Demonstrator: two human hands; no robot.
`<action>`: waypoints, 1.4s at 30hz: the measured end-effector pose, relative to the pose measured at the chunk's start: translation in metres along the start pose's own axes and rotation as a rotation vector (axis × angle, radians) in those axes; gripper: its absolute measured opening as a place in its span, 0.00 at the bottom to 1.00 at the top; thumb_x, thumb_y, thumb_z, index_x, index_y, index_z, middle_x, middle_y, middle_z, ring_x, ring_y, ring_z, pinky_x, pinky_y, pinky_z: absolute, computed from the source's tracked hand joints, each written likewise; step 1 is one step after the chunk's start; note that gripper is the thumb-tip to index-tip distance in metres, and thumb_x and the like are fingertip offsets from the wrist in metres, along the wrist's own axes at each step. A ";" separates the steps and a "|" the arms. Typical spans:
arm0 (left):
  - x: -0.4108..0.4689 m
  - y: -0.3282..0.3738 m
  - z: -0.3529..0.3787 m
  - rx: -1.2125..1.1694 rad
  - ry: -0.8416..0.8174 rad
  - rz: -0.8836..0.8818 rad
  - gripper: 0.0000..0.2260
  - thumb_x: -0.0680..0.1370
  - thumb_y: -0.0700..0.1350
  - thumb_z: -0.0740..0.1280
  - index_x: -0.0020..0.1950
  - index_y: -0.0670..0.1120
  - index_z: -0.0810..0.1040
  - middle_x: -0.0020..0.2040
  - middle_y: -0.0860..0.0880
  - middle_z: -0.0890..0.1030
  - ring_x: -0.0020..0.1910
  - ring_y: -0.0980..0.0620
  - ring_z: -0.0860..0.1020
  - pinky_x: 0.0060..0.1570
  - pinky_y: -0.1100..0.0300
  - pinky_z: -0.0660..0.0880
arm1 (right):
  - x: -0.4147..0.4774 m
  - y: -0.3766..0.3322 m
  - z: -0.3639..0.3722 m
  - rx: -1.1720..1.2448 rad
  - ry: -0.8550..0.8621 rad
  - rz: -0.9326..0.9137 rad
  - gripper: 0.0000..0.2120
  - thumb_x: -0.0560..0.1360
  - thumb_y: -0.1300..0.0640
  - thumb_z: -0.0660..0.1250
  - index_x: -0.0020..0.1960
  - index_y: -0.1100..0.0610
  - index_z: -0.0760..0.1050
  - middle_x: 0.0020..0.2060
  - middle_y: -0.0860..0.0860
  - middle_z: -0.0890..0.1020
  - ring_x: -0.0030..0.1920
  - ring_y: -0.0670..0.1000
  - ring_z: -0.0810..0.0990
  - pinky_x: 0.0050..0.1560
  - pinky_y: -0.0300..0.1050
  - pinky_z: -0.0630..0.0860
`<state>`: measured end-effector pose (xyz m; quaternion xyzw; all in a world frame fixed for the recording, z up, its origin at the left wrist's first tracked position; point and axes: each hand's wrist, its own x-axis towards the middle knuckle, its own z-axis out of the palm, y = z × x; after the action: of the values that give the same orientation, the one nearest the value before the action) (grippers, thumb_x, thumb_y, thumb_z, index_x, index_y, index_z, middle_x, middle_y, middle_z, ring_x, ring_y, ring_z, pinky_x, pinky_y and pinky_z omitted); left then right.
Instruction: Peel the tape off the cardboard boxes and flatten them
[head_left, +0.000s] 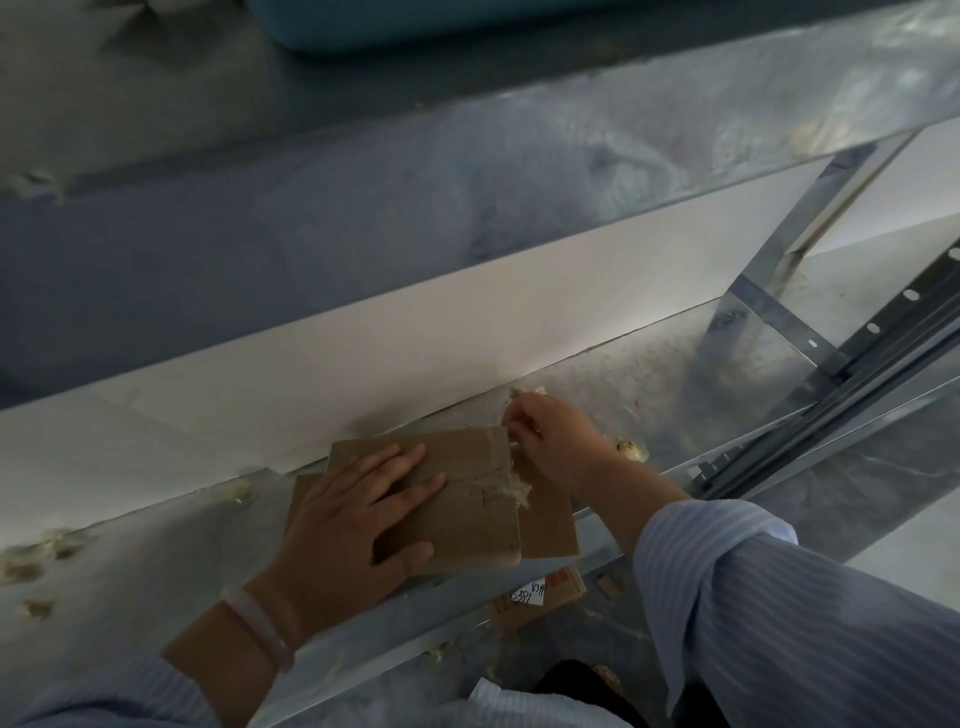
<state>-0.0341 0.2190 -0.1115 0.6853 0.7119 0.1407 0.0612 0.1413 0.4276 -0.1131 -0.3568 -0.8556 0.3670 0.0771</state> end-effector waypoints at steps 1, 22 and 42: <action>0.000 0.000 0.000 0.004 -0.001 -0.001 0.26 0.77 0.67 0.54 0.74 0.63 0.62 0.76 0.57 0.61 0.75 0.54 0.59 0.69 0.49 0.61 | 0.001 -0.003 0.001 0.132 -0.029 0.066 0.09 0.81 0.58 0.59 0.49 0.49 0.76 0.46 0.45 0.79 0.48 0.47 0.79 0.47 0.39 0.76; -0.001 -0.002 0.002 0.017 0.017 0.014 0.26 0.77 0.67 0.55 0.75 0.62 0.62 0.77 0.56 0.61 0.75 0.54 0.59 0.70 0.47 0.62 | -0.007 -0.014 0.006 0.462 -0.152 0.291 0.14 0.77 0.41 0.62 0.55 0.46 0.81 0.49 0.49 0.84 0.52 0.51 0.82 0.61 0.54 0.76; -0.011 0.002 -0.023 -1.075 0.725 -0.712 0.14 0.80 0.38 0.61 0.60 0.55 0.76 0.62 0.48 0.77 0.59 0.55 0.77 0.55 0.66 0.75 | -0.009 -0.039 0.011 0.396 -0.094 0.159 0.13 0.83 0.56 0.57 0.56 0.48 0.80 0.50 0.44 0.80 0.52 0.46 0.78 0.49 0.37 0.73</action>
<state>-0.0385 0.2049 -0.0903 0.1989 0.6996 0.6591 0.1914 0.1222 0.3969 -0.0928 -0.3838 -0.7386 0.5489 0.0765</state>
